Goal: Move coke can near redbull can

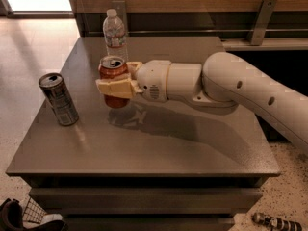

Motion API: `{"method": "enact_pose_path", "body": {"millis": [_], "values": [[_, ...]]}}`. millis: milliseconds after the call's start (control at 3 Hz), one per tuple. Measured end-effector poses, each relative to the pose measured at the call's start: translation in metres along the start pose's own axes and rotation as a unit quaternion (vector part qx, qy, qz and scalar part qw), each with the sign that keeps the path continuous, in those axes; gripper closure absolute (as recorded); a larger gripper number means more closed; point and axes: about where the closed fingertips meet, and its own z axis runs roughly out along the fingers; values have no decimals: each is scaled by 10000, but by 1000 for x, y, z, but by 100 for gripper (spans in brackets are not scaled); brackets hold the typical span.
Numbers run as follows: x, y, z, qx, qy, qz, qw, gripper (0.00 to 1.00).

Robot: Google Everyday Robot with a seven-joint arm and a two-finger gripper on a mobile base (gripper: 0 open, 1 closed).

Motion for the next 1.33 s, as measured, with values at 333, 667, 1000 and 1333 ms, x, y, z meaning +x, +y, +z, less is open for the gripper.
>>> {"method": "enact_pose_path", "body": {"millis": [333,667,1000,1333], "values": [[18,14,16,-309,-119,6,9995,100],[42,19,28,-523,-64,-101,9986,100],[51,20,32,-596,-3,-151,9981,100],[49,20,32,-598,-1,-153,9981,82]]}}
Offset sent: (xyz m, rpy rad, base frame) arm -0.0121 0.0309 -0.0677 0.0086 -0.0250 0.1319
